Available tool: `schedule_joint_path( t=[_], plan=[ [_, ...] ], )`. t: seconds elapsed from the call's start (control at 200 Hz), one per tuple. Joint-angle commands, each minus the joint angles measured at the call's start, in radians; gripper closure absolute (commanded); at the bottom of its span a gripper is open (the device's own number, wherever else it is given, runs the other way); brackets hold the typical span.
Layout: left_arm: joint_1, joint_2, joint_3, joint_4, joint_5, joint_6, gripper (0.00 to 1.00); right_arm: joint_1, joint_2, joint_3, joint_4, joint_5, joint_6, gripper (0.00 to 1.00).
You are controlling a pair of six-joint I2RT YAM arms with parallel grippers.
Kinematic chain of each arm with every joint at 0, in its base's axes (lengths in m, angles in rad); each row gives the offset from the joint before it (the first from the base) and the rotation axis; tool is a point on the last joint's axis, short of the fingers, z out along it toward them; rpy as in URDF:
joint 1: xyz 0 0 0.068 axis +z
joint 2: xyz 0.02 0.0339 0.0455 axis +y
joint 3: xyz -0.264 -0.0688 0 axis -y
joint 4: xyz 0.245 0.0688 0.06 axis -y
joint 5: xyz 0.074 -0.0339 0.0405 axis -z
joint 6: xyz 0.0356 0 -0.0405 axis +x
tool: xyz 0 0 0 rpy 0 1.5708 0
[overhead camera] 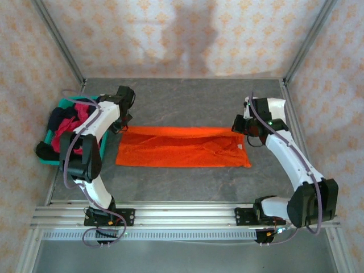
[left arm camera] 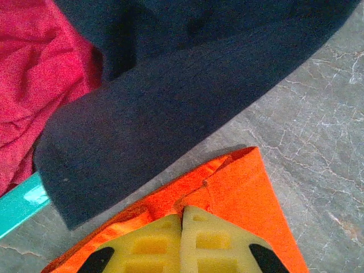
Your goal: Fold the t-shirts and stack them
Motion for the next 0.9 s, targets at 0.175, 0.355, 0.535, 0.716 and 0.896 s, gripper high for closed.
schedule_joint_path(
  t=[0.175, 0.355, 0.535, 0.716, 0.896],
  plan=[
    [-0.006, -0.108, -0.077, -0.005, -0.03, 0.005, 1.0, 0.01, -0.102, -0.106, -0.083, 0.008, 0.048, 1.0],
    [-0.006, -0.146, -0.162, 0.015, -0.02, -0.011, 1.0, 0.011, -0.101, -0.148, -0.059, 0.008, 0.067, 1.0],
    [-0.013, -0.147, -0.22, 0.034, 0.0, -0.028, 1.0, 0.011, -0.052, -0.157, -0.043, 0.019, 0.068, 1.0],
    [-0.033, -0.168, -0.257, 0.032, -0.008, -0.04, 1.0, 0.011, -0.034, -0.16, -0.041, 0.019, 0.063, 1.0],
    [-0.036, -0.172, -0.285, 0.022, -0.016, -0.053, 1.0, 0.01, -0.007, -0.165, -0.079, 0.05, 0.026, 1.0]
  ],
)
